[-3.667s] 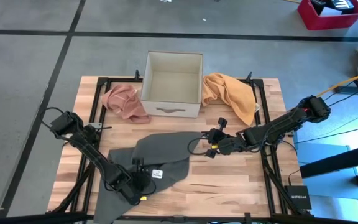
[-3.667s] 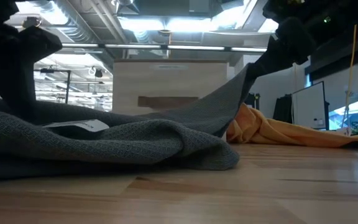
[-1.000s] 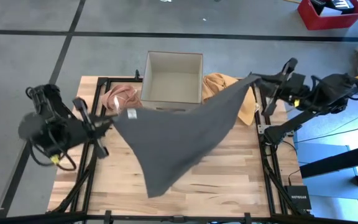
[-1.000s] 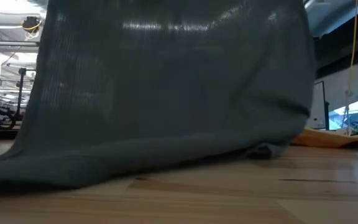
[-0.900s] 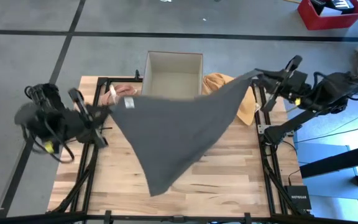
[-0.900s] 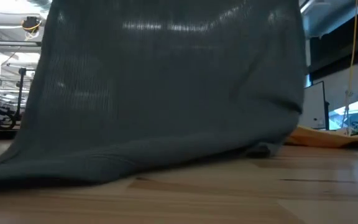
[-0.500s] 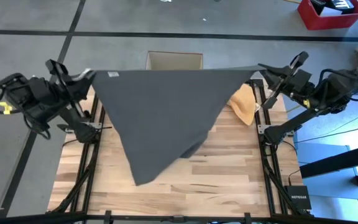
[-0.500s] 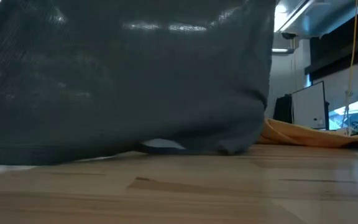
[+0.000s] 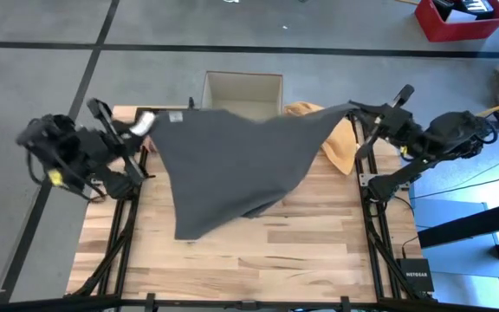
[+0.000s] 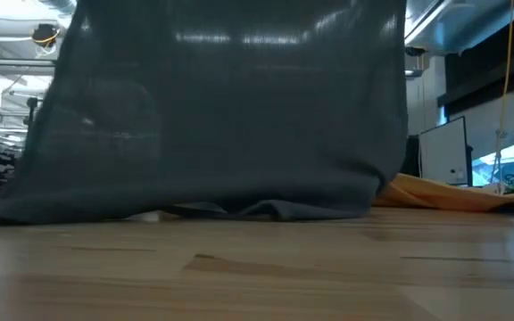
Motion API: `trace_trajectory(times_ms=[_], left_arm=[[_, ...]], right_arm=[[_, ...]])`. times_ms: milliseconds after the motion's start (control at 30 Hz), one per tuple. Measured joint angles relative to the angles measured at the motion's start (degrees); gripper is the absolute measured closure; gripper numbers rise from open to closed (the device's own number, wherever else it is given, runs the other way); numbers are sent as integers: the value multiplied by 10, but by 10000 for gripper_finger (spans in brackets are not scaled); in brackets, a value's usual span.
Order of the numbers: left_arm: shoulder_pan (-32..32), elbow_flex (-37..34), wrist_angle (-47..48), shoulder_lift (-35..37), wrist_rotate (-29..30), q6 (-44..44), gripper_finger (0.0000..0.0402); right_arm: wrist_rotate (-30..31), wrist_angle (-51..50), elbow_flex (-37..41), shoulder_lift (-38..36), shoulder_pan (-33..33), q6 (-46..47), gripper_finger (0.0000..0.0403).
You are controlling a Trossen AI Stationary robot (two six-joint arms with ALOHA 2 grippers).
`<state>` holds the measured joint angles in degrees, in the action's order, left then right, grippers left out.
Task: Fold towel
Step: Fold the dark gray towel
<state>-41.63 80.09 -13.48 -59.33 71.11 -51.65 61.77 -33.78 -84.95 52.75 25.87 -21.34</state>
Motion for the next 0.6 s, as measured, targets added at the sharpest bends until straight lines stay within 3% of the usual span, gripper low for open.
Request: trace_trajectory(times_ms=[200,367,600], left_arm=[[0,0,118,-13,0,146,396],[-22,0,212,-32,0,278,396],[-88,0,229,-84,-4,405,396]], right_arm=[[-69,-63,0,0,0,108,399],[-196,-83,0,15,0,190,400],[-315,-120,0,48,2,286,399]])
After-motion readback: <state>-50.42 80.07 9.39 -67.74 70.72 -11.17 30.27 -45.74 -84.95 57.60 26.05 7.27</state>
